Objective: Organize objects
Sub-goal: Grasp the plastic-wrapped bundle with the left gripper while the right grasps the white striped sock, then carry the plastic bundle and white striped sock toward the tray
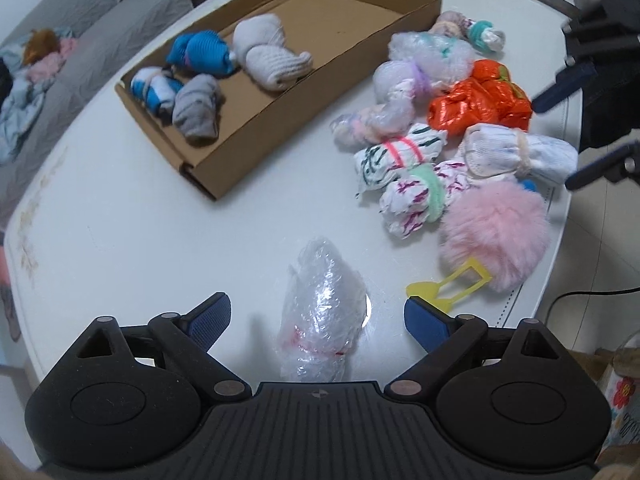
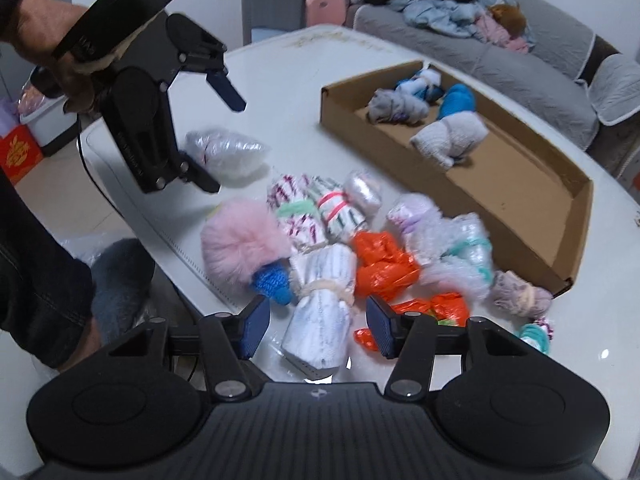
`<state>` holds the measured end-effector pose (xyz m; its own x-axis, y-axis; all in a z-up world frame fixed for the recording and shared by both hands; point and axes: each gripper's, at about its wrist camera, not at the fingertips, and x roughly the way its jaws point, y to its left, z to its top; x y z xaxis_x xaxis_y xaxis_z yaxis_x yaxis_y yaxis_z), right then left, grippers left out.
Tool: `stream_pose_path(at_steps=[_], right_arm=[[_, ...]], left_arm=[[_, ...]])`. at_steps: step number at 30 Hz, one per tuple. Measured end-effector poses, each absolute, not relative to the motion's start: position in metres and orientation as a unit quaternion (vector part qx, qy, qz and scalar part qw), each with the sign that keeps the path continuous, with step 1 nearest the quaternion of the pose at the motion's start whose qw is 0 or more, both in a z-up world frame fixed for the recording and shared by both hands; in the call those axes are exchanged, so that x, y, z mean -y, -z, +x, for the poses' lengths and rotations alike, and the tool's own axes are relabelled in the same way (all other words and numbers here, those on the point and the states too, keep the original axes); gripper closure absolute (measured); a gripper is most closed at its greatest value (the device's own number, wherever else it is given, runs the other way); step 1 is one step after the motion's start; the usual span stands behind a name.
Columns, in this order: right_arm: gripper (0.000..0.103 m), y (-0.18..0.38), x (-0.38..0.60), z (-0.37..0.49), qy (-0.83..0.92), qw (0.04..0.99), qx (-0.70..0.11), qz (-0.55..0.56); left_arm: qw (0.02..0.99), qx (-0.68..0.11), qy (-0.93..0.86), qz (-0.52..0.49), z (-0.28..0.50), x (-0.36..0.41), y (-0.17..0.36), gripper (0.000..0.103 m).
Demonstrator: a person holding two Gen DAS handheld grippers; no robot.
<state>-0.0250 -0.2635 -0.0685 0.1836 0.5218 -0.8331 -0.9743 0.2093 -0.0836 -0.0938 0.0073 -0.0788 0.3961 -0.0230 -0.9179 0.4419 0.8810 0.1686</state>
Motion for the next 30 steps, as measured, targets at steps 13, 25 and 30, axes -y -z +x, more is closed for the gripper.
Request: stream_pose_path(at_steps=[13,25,30], right_arm=[[0.073,0.086,0.26,-0.011,-0.52,0.686,-0.407,-0.305],[0.076,0.062,0.273,-0.005,-0.531,0.698,-0.396,-0.273],[0.076,0.057,0.274,0.002,-0.53,0.705,-0.39,-0.264]], left_arm=[[0.807,-0.549,0.151,0.156,-0.088,-0.009,0.087,0.058],[0.819,-0.539,0.138,0.141,-0.083,-0.016,0.058,0.062],[0.84,-0.515,0.119,0.121,-0.079,-0.029,0.036,0.062]])
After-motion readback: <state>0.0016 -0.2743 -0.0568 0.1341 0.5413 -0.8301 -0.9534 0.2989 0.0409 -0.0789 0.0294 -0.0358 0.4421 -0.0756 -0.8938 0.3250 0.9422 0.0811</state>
